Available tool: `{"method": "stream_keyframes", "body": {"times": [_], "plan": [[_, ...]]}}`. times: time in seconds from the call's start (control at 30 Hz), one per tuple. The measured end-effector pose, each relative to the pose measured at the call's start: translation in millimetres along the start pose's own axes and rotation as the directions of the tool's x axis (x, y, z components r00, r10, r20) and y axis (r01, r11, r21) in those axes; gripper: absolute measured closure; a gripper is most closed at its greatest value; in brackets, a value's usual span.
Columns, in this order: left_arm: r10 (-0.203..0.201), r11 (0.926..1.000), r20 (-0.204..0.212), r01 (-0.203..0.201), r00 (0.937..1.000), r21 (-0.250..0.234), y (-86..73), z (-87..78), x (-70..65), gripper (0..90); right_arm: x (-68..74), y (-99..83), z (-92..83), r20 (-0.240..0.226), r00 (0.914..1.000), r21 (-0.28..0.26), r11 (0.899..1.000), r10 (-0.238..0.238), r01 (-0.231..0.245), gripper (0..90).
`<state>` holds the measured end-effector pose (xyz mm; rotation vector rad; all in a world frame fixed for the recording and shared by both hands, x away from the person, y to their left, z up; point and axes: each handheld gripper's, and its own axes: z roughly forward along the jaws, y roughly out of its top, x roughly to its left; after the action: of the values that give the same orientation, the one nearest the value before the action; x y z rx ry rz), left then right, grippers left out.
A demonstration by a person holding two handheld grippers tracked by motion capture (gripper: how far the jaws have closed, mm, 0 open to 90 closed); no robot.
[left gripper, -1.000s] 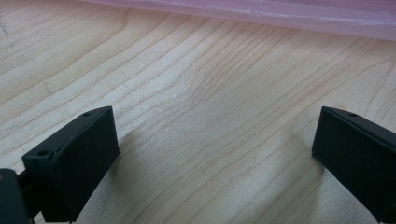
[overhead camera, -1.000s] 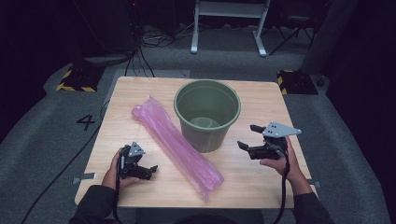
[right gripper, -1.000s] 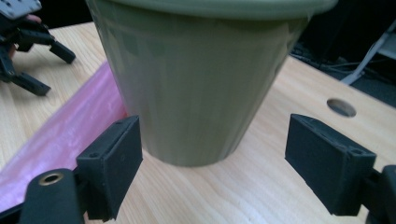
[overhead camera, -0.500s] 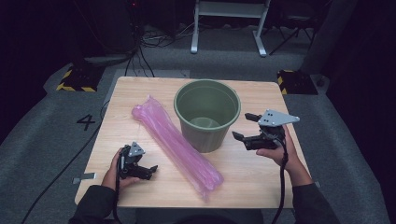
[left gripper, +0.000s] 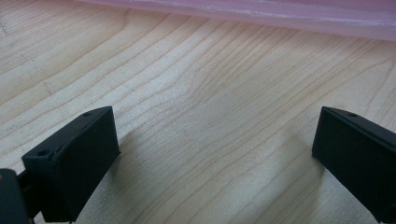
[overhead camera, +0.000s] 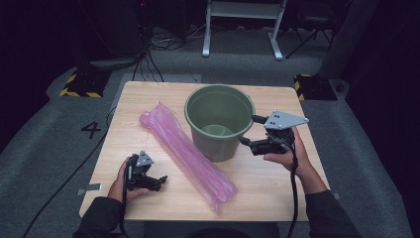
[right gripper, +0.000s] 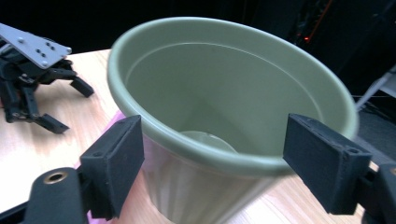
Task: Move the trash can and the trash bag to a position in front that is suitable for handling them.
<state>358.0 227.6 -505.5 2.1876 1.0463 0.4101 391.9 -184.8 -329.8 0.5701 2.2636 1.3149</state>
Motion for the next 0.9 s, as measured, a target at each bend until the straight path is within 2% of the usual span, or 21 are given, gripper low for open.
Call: {"method": "stream_keyframes", "body": {"times": [0.1,0.37,0.4,0.43,0.47,0.5,0.57,0.6,0.7,0.83,0.9], "plan": [[0.0,1.0,0.0,0.0,1.0,0.0,0.0,0.0,0.0,0.3,3.3,4.3,7.6,-0.023,0.9996,0.015,1.0,-0.013,0.013,22.0],[0.0,1.0,0.0,0.0,1.0,0.001,0.0,0.0,0.0,0.4,11.0,9.6,35.1,-0.094,0.9955,0.067,0.998,-0.009,0.016,25.3],[-0.002,1.0,-0.001,0.002,1.0,0.0,-0.1,0.0,-0.2,0.4,13.5,11.4,43.0,-0.133,0.9908,0.099,0.995,-0.021,0.035,29.5],[-0.002,1.0,-0.001,0.002,1.0,0.0,-0.1,0.0,-0.2,0.4,15.8,12.3,46.7,-0.134,0.9902,0.123,0.991,-0.039,0.056,37.1],[-0.002,1.0,-0.001,0.002,1.0,0.0,-0.1,0.0,-0.2,0.4,15.8,12.3,46.7,-0.134,0.9902,0.123,0.991,-0.039,0.056,37.1],[-0.002,1.0,-0.001,0.002,1.0,-0.001,-0.1,0.0,-0.2,0.4,18.0,13.0,50.4,-0.134,0.9892,0.153,0.985,-0.06,0.08,44.7],[-0.001,1.0,0.0,0.001,1.0,0.0,-0.1,0.0,-0.1,0.4,20.3,14.1,55.9,-0.134,0.9868,0.18,0.977,-0.091,0.114,46.7],[-0.002,1.0,-0.001,0.002,1.0,0.0,-0.1,0.0,-0.2,0.4,19.5,16.8,58.2,-0.163,0.9825,0.197,0.973,-0.091,0.123,51.7],[-0.001,1.0,0.0,0.001,1.0,0.0,-0.1,0.0,-0.1,0.4,19.6,19.8,58.6,-0.173,0.9798,0.214,0.967,-0.101,0.137,56.9],[-0.002,1.0,-0.001,0.002,1.0,0.0,-0.1,0.0,-0.2,0.4,17.2,21.9,59.5,-0.149,0.9827,0.239,0.96,-0.11,0.143,62.3],[-0.001,1.0,-0.001,0.001,1.0,0.0,-0.1,-0.1,-0.1,0.4,14.4,20.9,59.8,-0.143,0.9836,0.244,0.959,-0.11,0.143,61.7]]}}
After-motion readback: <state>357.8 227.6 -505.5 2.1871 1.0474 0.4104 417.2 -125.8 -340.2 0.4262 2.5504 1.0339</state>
